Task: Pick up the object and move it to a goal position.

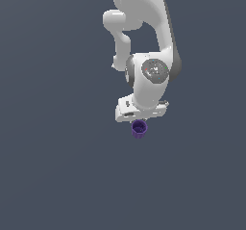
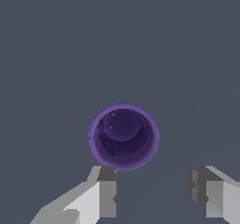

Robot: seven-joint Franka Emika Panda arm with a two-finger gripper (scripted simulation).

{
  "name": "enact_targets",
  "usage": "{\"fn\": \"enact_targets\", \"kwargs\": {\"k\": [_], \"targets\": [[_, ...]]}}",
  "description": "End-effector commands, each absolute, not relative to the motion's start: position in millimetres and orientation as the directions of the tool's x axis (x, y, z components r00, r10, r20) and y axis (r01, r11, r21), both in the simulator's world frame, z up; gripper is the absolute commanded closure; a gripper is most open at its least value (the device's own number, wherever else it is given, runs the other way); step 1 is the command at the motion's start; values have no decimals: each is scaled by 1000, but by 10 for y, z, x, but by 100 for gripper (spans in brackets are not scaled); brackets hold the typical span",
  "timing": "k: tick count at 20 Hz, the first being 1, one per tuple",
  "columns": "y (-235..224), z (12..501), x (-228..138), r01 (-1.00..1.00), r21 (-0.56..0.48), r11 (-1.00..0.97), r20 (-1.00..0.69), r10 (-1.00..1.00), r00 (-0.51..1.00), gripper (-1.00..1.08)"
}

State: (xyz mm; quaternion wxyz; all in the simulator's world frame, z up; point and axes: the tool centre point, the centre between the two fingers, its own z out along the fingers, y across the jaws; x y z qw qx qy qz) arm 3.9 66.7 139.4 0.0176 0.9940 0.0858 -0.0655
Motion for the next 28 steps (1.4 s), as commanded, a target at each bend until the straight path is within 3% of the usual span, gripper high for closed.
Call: {"fn": "enact_targets", "kwargs": {"k": [1,15,28], "targets": [[763,1314,23,226,48,-973,-180,214,960,-20],[1152,957,-82,491,176,-853,-441,378,814,-20],[1213,889,-112,539,201,-818,-493,391,777,-20]]}}
